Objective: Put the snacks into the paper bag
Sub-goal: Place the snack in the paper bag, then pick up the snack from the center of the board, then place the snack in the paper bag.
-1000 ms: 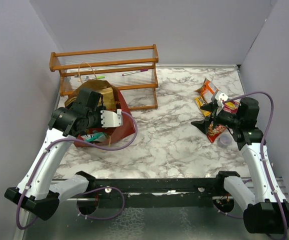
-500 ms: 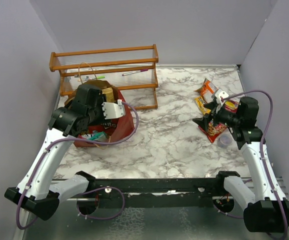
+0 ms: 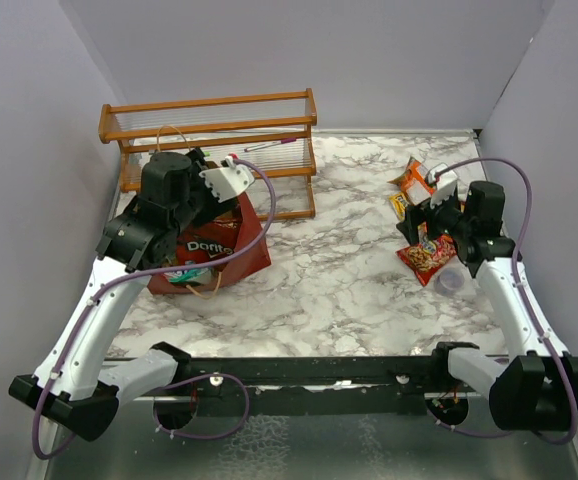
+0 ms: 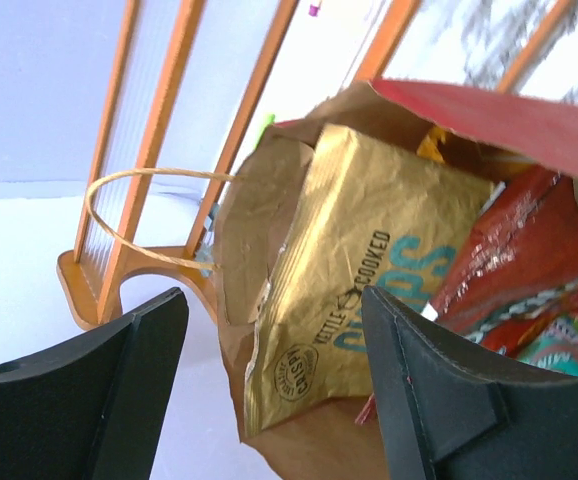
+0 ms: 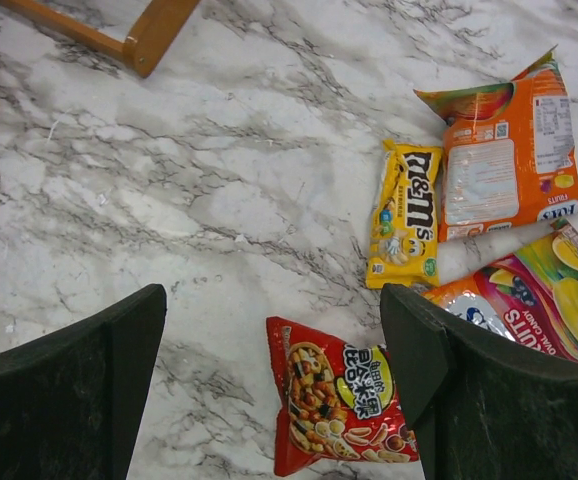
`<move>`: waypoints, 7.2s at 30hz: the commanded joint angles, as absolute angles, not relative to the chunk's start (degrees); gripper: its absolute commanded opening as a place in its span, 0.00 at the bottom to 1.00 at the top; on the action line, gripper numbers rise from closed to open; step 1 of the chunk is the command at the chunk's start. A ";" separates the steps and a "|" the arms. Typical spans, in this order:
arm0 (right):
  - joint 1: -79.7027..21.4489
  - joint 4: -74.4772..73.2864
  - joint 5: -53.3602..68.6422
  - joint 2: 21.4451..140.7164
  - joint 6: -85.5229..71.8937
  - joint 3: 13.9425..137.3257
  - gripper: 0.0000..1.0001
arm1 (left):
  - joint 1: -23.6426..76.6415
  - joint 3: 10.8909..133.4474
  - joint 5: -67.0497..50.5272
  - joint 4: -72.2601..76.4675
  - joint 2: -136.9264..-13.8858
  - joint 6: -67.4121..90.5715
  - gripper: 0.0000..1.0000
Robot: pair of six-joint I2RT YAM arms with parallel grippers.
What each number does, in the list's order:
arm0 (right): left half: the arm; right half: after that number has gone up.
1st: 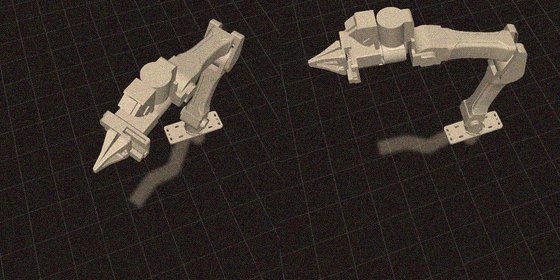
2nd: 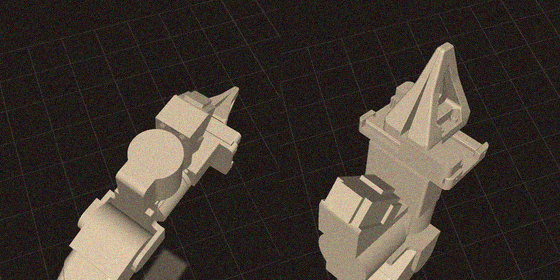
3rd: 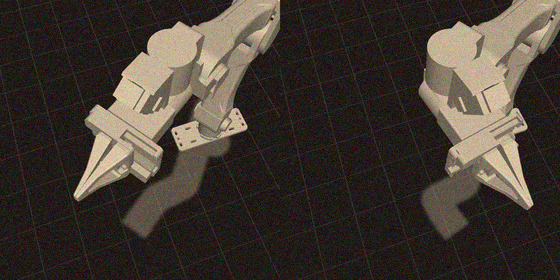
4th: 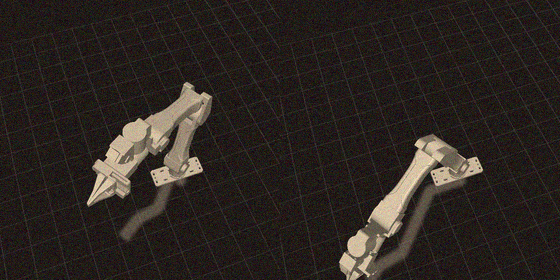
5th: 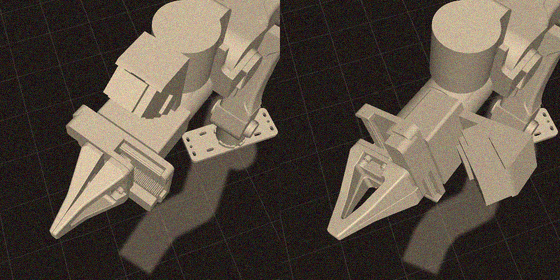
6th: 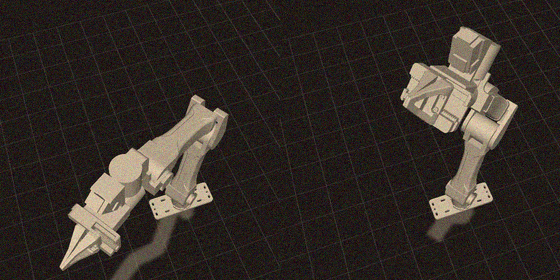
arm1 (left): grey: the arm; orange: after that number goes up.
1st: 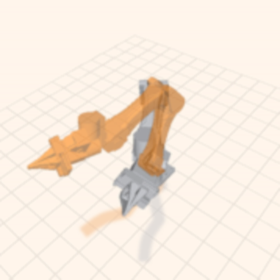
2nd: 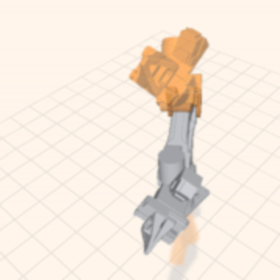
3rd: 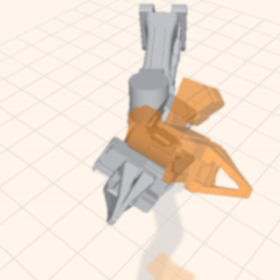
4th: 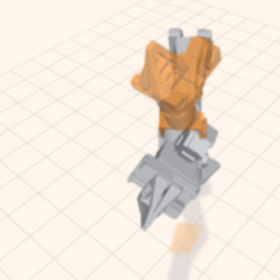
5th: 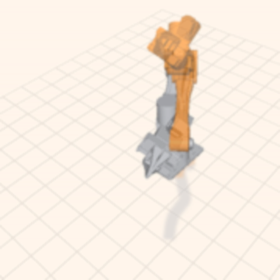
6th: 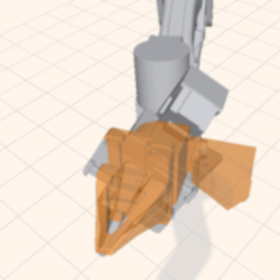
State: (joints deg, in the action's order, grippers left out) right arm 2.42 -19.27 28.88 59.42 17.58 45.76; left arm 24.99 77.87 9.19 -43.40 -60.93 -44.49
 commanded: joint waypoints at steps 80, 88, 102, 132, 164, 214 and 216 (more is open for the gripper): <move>-0.43 -31.77 44.98 85.07 20.12 81.63 0.01 | 24.62 82.24 -17.31 -34.65 -60.87 -34.32 0.77; -2.46 -35.50 59.65 78.22 20.38 77.86 0.01 | 24.83 85.00 -29.76 -37.32 -63.36 -37.53 0.72; -17.33 -45.22 65.67 71.35 30.36 74.24 0.01 | 25.94 86.78 -47.52 -46.37 -66.96 -52.90 0.68; -22.10 -48.55 69.18 64.87 34.24 67.70 0.01 | 35.56 83.77 -59.93 -49.25 -75.80 -60.80 0.71; -22.06 -44.19 65.72 61.81 31.57 63.92 0.04 | 36.74 78.86 -62.01 -45.26 -73.61 -59.23 0.02; -20.17 -16.17 16.68 53.69 26.47 41.04 0.88 | 21.12 89.15 -12.18 -43.08 -58.50 -37.34 0.00; -20.08 -15.79 15.59 53.45 26.46 40.76 0.88 | 20.27 88.83 -8.42 -44.01 -57.56 -38.24 0.00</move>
State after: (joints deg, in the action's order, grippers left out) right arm -20.51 -19.55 21.58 54.94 27.22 41.54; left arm 21.67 87.00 -19.38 -44.73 -60.40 -36.93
